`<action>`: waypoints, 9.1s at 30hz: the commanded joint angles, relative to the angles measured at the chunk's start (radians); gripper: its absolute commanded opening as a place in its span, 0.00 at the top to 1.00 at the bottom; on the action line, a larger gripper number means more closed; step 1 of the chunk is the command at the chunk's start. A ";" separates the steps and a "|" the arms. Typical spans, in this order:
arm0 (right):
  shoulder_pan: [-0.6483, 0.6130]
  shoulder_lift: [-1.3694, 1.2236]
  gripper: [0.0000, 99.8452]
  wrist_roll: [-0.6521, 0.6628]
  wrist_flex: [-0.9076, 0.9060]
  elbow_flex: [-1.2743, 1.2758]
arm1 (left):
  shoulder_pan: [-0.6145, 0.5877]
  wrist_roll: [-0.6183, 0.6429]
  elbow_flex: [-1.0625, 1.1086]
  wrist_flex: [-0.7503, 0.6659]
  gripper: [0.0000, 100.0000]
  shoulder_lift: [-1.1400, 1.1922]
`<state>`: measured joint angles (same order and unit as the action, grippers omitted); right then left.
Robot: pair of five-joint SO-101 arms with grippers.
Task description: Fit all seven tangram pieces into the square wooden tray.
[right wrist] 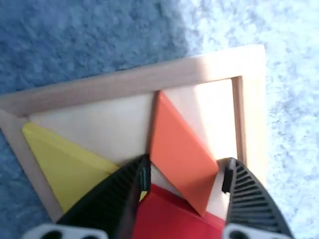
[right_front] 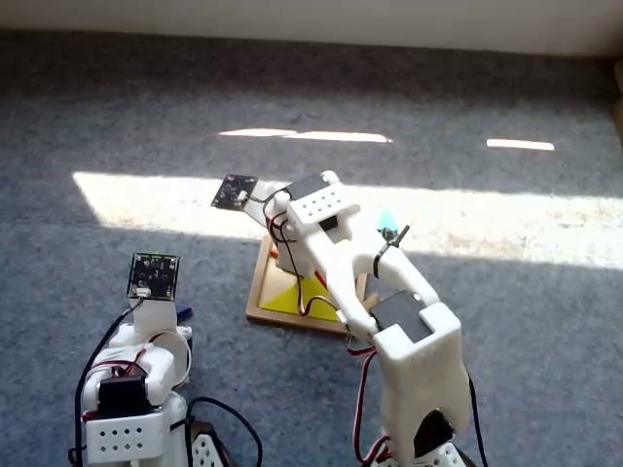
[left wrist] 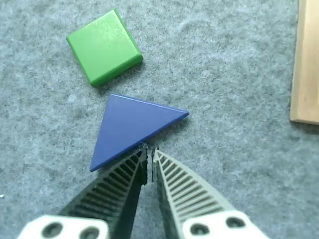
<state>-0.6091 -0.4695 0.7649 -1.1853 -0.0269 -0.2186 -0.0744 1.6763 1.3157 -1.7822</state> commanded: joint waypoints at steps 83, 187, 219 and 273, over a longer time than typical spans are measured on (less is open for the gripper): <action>-0.154 0.105 0.83 -1.528 -0.171 -0.186 | -0.013 -0.006 0.019 0.008 0.96 -0.041; -0.134 0.492 1.00 -1.117 0.705 0.596 | -0.013 -0.006 0.019 0.008 0.96 -0.041; -0.140 0.575 1.00 -1.119 0.691 0.602 | -0.013 -0.006 0.019 0.008 0.96 -0.041; 0.364 0.461 0.86 -1.019 0.320 0.360 | -0.013 -0.006 0.019 0.008 0.96 -0.041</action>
<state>-0.2532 0.0384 -0.2555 -0.8155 0.4718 -0.2186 -0.0744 1.6763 1.3157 -1.7822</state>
